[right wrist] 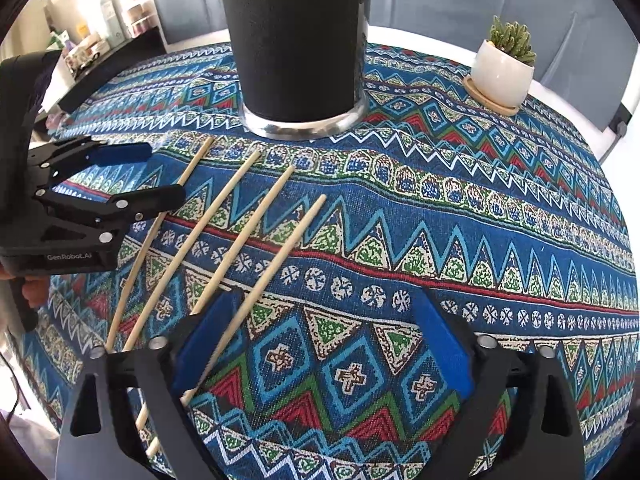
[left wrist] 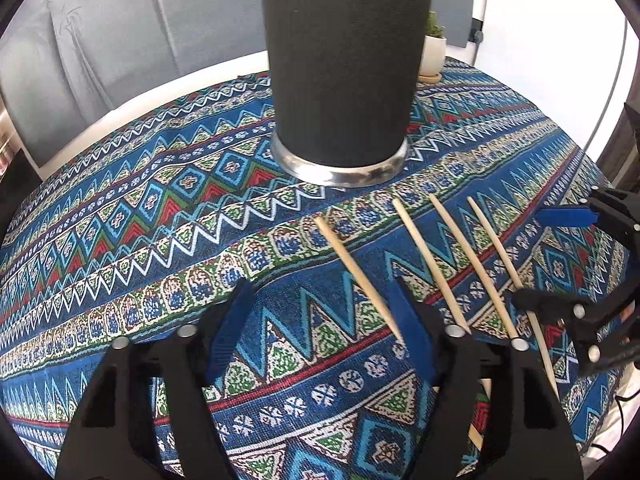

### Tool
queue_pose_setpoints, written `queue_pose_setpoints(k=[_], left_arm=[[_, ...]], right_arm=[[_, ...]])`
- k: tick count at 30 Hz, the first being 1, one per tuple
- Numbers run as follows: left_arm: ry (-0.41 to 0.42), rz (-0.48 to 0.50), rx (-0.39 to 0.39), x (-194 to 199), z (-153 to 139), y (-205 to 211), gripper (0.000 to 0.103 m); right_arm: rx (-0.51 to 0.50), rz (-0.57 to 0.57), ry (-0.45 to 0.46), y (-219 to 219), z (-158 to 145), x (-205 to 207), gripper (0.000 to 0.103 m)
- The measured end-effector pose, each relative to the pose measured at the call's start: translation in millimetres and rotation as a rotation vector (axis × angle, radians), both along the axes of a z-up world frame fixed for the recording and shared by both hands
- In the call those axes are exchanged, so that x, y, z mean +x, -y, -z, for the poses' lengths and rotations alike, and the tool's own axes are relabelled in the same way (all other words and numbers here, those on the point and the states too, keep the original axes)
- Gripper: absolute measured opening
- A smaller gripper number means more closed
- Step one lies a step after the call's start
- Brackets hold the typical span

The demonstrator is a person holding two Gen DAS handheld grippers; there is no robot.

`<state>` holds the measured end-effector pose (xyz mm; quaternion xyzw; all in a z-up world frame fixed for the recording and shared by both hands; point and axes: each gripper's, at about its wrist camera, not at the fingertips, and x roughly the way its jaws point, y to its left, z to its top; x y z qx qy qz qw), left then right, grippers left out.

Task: Organize utensils
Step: 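Grasp a wooden stick with the left tool while the right tool grasps another, then lift both held sticks upright and carry them above the black holder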

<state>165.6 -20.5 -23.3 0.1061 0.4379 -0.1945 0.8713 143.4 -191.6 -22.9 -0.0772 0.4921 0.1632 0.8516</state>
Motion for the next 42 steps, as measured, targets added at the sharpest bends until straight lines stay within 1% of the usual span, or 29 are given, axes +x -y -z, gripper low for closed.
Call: queue_pose_setpoints(k=[1, 2, 4, 6, 8, 9, 12, 17, 21, 25, 28, 31, 36, 42], left_arm=[[-0.005, 0.016, -0.001, -2, -2, 2, 0.044], [-0.011, 0.031, -0.001, -4, -2, 4, 0.04], [-0.022, 0.052, -0.003, -5, -3, 4, 0.013], [-0.034, 0.054, 0.0, -3, -4, 2, 0.01], [-0.031, 0.051, 0.011, 2, -4, -3, 0.007], [-0.023, 0.032, 0.018, 4, -3, -8, 0.005], [-0.05, -0.017, -0.017, 14, -4, -23, 0.005], [-0.038, -0.042, -0.008, 17, -7, -31, 0.005], [-0.012, -0.052, -0.036, 17, -23, -34, 0.005], [0.036, -0.07, -0.086, 15, -44, -39, 0.005], [0.077, -0.078, -0.094, 13, -63, -42, 0.005], [0.143, -0.097, -0.067, 11, -81, -38, 0.005], [0.211, -0.119, -0.06, 7, -113, -40, 0.005], [0.289, -0.112, -0.073, 3, -147, -35, 0.005]], right_arm=[[0.003, -0.014, 0.0, 0, -3, -2, 0.032], [0.008, -0.017, -0.008, 2, -5, -2, 0.009], [0.036, -0.011, -0.027, 9, -4, 0, 0.007], [0.05, 0.0, -0.034, 18, -4, 3, 0.005], [0.107, 0.038, -0.057, 32, -3, 5, 0.005], [0.127, 0.049, -0.062, 36, -2, 6, 0.005], [0.147, 0.071, -0.055, 46, -1, 2, 0.005], [0.162, 0.087, -0.021, 60, -6, -4, 0.004], [0.18, 0.095, 0.032, 70, -18, -12, 0.005], [0.223, 0.097, 0.102, 77, -36, -19, 0.005], [0.24, 0.096, 0.144, 80, -49, -25, 0.005], [0.242, 0.086, 0.187, 82, -62, -28, 0.005], [0.24, 0.065, 0.282, 82, -93, -34, 0.005], [0.264, 0.051, 0.405, 85, -134, -32, 0.005]])
